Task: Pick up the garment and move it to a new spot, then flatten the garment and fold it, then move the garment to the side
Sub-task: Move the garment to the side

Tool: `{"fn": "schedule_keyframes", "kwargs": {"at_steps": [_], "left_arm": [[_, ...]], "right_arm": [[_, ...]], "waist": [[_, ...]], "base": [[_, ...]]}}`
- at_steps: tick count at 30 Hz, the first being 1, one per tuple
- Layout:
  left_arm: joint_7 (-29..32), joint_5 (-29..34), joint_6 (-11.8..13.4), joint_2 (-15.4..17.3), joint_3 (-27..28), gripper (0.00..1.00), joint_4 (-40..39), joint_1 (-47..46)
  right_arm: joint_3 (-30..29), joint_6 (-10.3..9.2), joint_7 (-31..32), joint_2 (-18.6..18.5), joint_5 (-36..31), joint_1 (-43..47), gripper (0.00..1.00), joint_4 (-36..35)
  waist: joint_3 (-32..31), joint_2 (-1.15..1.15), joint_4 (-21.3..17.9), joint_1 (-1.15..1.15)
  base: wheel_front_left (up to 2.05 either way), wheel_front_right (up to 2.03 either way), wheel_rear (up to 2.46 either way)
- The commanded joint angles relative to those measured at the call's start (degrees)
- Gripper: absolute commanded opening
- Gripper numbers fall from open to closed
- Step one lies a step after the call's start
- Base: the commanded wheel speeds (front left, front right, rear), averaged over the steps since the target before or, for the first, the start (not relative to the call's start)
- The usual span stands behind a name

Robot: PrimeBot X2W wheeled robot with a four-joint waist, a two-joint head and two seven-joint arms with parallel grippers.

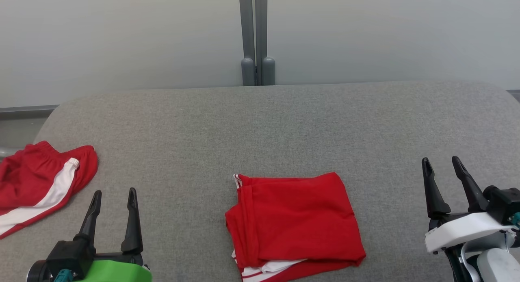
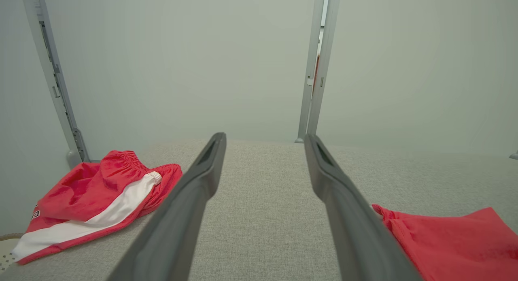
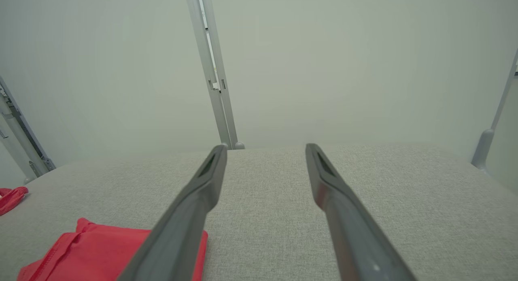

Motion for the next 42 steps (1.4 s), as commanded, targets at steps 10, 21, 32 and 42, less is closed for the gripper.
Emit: {"fn": "schedule_keyframes", "kwargs": {"at_steps": [10, 21, 32, 42], "left_arm": [[-0.15, 1.38, -0.94, -0.37, -0.36, 1.00, 1.13, -0.42], [-0.15, 1.32, -1.44, -0.62, -1.25, 1.00, 2.49, -1.62], [-0.15, 0.61, -1.84, -0.62, -2.64, 1.00, 3.57, -2.57], [-0.15, 0.55, -1.93, -0.89, -3.03, 1.00, 4.16, -3.32]], "right_arm": [[1.89, 0.02, 2.23, 0.12, 0.25, -0.51, 1.00, 2.14], [8.21, 0.03, 15.81, 1.12, 6.12, -6.18, 1.00, 10.66], [10.32, 0.03, 27.00, 1.32, 13.42, -13.94, 1.00, 27.00], [12.46, 0.02, 31.93, 2.00, 19.31, -16.37, 1.00, 36.86]], "waist": [[0.17, 0.00, 0.41, 0.00], [0.67, 0.00, 4.46, 0.00], [1.64, 0.00, 10.77, 0.00], [3.23, 0.00, 13.81, 0.00]], "base": [[0.00, 0.00, 0.00], [0.00, 0.00, 0.00], [0.00, 0.00, 0.00], [0.00, 0.00, 0.00]]}}
